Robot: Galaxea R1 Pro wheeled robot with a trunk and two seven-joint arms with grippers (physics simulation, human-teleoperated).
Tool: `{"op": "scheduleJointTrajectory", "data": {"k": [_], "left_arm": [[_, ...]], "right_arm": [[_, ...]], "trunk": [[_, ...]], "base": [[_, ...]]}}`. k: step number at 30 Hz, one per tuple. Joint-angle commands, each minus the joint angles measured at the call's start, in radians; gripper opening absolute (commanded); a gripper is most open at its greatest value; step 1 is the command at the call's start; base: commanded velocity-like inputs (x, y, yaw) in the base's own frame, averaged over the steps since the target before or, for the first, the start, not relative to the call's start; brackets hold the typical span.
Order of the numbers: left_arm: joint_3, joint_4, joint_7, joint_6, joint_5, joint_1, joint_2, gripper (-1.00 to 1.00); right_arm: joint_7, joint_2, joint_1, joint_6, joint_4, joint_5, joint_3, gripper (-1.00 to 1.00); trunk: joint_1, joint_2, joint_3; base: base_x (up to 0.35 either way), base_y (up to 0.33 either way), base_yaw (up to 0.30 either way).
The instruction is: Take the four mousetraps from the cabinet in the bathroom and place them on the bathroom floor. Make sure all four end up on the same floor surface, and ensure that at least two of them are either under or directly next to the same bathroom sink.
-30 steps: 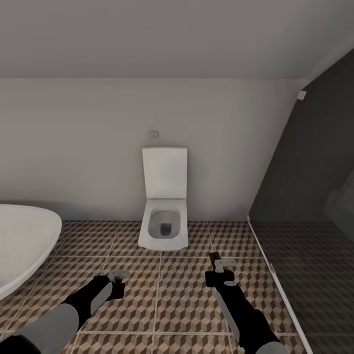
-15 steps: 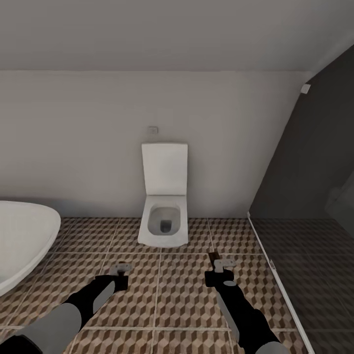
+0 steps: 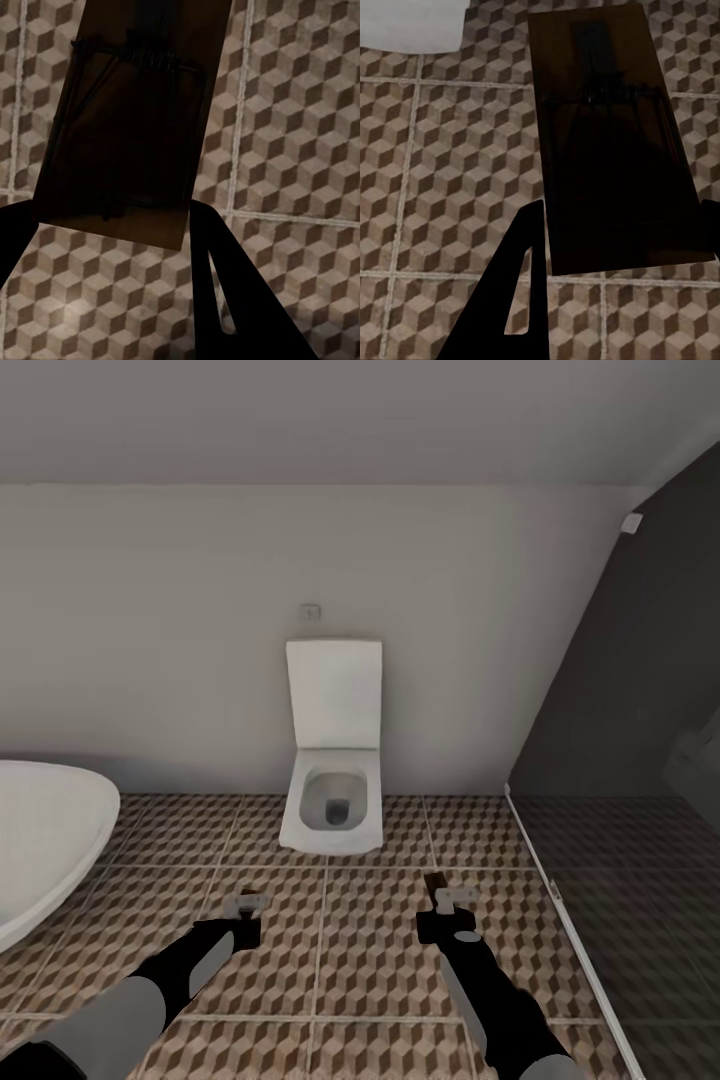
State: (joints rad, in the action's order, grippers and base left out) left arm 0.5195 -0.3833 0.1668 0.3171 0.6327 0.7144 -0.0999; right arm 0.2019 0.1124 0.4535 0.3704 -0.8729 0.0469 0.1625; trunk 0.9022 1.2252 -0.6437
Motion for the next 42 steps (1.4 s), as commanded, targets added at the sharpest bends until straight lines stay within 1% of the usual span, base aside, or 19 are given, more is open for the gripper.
{"op": "scheduleJointTrajectory", "data": {"k": [1,20,31,42], "left_arm": [[0.009,-0.003,0.01,0.005,0.007,0.0,-0.001,-1.0],[0.016,-0.003,0.01,0.005,0.007,0.0,0.0,-1.0],[0.016,-0.003,0.01,0.005,0.007,0.0,0.011,-1.0],[0.016,-0.002,0.01,0.005,0.007,0.0,0.012,-1.0]], "right_arm": [[0.008,0.0,0.001,0.005,-0.001,0.006,0.003,-1.0],[0.008,-0.003,0.0,0.004,-0.001,0.006,0.002,-1.0],[0.008,-0.002,0.0,0.004,-0.001,0.006,0.003,-1.0],[0.008,-0.002,0.0,0.004,-0.001,0.005,0.003,-1.0]], "trunk": [[0.004,0.008,-0.006],[0.077,0.141,-0.095],[0.119,0.218,-0.147],[0.161,0.295,-0.199]], "base": [[0.0,0.0,0.0],[0.0,0.0,0.0],[0.0,0.0,0.0],[0.0,0.0,0.0]]}}
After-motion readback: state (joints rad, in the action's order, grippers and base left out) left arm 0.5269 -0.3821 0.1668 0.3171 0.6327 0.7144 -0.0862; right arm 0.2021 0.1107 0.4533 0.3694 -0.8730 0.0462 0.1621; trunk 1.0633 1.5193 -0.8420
